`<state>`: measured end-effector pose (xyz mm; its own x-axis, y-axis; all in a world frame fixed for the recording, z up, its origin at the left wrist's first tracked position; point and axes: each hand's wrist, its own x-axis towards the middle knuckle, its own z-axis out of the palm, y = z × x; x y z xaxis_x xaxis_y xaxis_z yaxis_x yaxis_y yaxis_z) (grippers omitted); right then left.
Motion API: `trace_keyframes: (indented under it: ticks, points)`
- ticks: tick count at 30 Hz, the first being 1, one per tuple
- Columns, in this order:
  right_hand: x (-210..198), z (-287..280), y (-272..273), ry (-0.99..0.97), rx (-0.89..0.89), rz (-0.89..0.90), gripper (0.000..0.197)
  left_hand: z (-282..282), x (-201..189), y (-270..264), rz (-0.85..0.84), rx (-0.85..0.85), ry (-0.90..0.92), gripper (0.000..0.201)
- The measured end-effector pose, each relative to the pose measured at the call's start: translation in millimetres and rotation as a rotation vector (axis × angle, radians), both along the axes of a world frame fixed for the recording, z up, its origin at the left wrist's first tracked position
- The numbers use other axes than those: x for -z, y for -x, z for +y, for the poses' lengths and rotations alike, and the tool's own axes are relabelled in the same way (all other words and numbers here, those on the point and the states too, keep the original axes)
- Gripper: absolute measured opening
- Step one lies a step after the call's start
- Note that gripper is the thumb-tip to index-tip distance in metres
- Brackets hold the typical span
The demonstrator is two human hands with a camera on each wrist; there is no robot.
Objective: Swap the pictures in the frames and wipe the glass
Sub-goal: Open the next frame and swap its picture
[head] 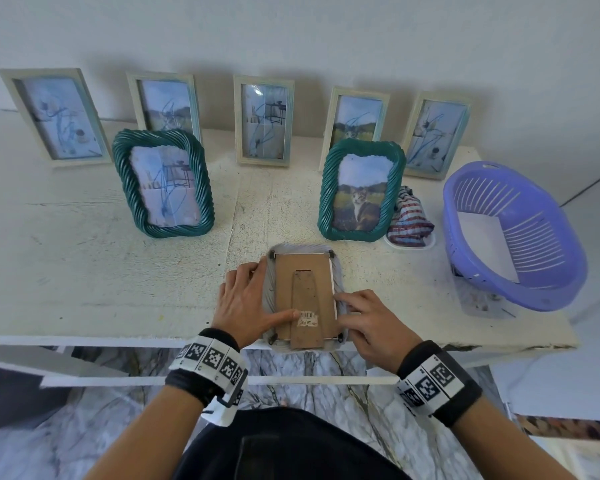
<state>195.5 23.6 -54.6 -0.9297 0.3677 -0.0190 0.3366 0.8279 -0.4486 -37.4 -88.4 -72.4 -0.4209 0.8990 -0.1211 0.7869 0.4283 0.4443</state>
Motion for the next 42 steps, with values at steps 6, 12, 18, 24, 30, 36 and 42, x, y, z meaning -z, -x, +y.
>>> trace_keyframes:
  ticks: [6, 12, 18, 24, 30, 36, 42]
  points:
    - [-4, 2, 3, 0.043, 0.069, 0.004, 0.038, -1, 1, 0, -0.025, -0.010, -0.017, 0.129]
    - [-3, -15, 15, -0.031, 0.157, -0.101, 0.052, -4, 4, 2, -0.035, 0.003, -0.043, 0.125]
    - [2, -22, 16, -0.029, 0.198, -0.038, 0.050, -22, 3, 18, -0.186, 0.159, -0.043, 0.117]
    - [2, -26, 19, -0.043, 0.232, -0.022, 0.049, -27, 10, 19, -0.128, 0.251, -0.038, 0.109]
    - [-1, -28, 22, -0.099, 0.279, -0.038, 0.042, -36, 16, 29, -0.159, 0.340, -0.118, 0.087]
    - [-9, -41, 47, -0.131, 0.361, -0.079, 0.040, -39, 22, 28, -0.138, 0.327, -0.226, 0.073]
    - [-12, -51, 70, -0.192, 0.462, -0.151, 0.061, -39, 24, 28, -0.122, 0.326, -0.237, 0.067]
